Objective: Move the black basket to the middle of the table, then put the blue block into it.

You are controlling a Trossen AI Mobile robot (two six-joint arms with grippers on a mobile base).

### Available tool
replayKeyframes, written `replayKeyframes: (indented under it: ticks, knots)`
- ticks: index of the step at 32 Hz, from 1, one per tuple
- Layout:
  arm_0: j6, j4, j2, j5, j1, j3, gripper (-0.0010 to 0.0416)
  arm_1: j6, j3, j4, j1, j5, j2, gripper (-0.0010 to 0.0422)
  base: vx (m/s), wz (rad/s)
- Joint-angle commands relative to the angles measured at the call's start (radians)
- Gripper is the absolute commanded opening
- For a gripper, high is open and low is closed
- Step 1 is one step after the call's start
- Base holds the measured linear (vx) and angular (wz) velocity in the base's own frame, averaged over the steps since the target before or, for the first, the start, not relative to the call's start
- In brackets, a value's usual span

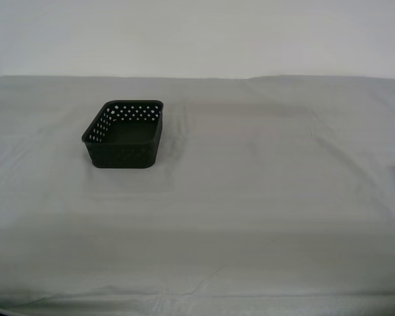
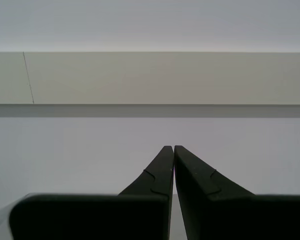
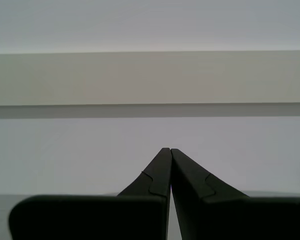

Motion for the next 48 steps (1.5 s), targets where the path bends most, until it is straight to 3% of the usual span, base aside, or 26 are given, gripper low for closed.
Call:
replayKeyframes:
  ticks: [1, 16, 27, 32, 36, 41, 45, 48]
  knots:
    - [0.000, 0.030, -0.003, 0.000, 0.000, 0.001, 0.0002, 0.000, 0.001, -0.078, 0.000, 0.000, 0.000, 0.0000, 0.000, 0.000]
    - [0.000, 0.030, -0.003, 0.000, 0.000, 0.001, 0.0002, -0.002, 0.000, -0.128, -0.001, 0.008, 0.000, 0.0000, 0.000, 0.000]
    - [0.000, 0.029, -0.003, 0.000, 0.001, 0.001, 0.0002, -0.011, 0.058, -0.534, -0.003, 0.014, 0.026, 0.0000, 0.000, 0.000]
    - [0.001, 0.029, -0.003, 0.000, 0.001, 0.001, 0.0002, -0.088, 0.072, -0.660, -0.003, 0.069, 0.048, 0.0000, 0.000, 0.000]
    - [0.001, 0.029, -0.003, 0.000, 0.001, 0.001, 0.0002, -0.140, 0.102, -0.770, -0.006, 0.082, 0.096, 0.0000, 0.000, 0.000]
    - [0.001, 0.029, -0.003, 0.000, 0.001, 0.001, 0.0002, -0.153, 0.143, -0.822, -0.012, 0.189, 0.233, 0.0004, 0.000, 0.000]
    - [0.001, 0.028, -0.003, 0.000, 0.001, 0.001, 0.0002, -0.159, 0.173, -0.819, -0.019, 0.184, 0.327, 0.0037, 0.000, 0.000]
    - [0.001, 0.027, -0.003, 0.000, 0.001, 0.001, 0.0002, -0.159, 0.207, -0.817, -0.021, 0.185, 0.408, 0.0093, 0.000, 0.000]
